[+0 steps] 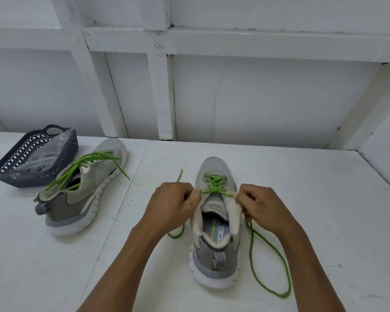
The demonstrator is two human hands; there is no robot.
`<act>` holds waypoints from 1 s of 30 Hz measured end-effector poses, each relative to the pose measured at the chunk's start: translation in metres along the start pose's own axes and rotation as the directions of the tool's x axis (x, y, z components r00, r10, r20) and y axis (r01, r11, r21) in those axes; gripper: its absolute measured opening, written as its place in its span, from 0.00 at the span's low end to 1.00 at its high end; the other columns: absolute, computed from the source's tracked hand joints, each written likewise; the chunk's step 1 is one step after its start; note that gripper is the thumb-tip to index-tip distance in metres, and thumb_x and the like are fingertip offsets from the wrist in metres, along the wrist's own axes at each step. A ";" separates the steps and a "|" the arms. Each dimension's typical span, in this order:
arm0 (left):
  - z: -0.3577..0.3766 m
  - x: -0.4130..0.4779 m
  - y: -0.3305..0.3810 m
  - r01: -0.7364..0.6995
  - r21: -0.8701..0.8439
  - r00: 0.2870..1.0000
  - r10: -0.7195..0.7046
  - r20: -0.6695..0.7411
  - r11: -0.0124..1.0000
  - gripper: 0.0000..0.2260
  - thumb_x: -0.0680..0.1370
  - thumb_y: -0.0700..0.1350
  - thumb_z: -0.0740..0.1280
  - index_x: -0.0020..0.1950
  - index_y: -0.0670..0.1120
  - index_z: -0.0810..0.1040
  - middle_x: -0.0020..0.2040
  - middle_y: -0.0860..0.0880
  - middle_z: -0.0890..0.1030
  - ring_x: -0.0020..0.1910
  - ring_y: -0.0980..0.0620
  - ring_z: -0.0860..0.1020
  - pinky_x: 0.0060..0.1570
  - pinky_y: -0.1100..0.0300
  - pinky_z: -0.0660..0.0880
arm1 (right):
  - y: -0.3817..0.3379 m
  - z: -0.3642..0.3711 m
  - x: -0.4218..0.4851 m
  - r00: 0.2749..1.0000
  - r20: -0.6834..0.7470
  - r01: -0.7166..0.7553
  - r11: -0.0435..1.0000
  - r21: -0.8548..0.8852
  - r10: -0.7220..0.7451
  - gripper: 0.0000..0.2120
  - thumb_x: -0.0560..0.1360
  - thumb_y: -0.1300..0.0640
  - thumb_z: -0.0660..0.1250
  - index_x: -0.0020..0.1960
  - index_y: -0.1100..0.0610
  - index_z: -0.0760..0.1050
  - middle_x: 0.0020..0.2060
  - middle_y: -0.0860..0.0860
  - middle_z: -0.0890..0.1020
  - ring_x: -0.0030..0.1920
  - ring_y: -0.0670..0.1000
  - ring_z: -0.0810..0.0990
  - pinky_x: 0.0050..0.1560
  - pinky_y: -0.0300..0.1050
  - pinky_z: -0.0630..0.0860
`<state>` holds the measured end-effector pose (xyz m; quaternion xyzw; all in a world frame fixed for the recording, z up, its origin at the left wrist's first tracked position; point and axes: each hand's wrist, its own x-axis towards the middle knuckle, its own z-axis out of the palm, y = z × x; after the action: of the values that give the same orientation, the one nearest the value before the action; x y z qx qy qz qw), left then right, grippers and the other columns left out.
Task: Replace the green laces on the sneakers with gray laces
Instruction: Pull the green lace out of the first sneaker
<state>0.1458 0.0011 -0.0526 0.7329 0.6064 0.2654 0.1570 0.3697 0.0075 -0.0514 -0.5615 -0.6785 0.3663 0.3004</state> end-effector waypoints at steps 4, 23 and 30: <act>0.005 -0.003 -0.003 0.043 -0.150 0.998 -0.050 -0.041 0.988 0.22 0.80 0.47 0.65 0.26 0.48 0.63 0.22 0.53 0.67 0.25 0.54 0.66 0.27 0.61 0.59 | 0.007 0.007 -0.006 0.995 -0.032 -0.086 0.970 0.228 0.096 0.18 0.80 0.61 0.65 0.32 0.59 0.70 0.23 0.50 0.73 0.24 0.47 0.71 0.26 0.36 0.67; 0.010 -0.004 -0.002 0.178 -0.623 0.984 -0.126 0.127 0.762 0.22 0.81 0.42 0.64 0.27 0.51 0.64 0.26 0.55 0.63 0.27 0.55 0.61 0.29 0.61 0.59 | -0.019 0.024 0.009 0.943 -0.090 0.290 0.926 -0.242 -0.319 0.10 0.74 0.56 0.72 0.53 0.46 0.82 0.54 0.40 0.78 0.56 0.43 0.73 0.52 0.33 0.68; 0.010 -0.004 -0.003 0.219 -0.671 0.976 -0.148 0.162 0.708 0.22 0.81 0.41 0.64 0.28 0.50 0.63 0.26 0.53 0.62 0.25 0.56 0.60 0.27 0.64 0.58 | -0.024 0.034 0.013 0.974 -0.222 0.133 0.891 0.435 -0.037 0.16 0.80 0.59 0.65 0.37 0.46 0.81 0.47 0.46 0.86 0.50 0.48 0.83 0.53 0.41 0.77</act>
<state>0.1487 -0.0011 -0.0628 0.5708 0.5271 0.4178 0.4710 0.3263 0.0123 -0.0502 -0.4822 -0.5652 0.4381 0.5061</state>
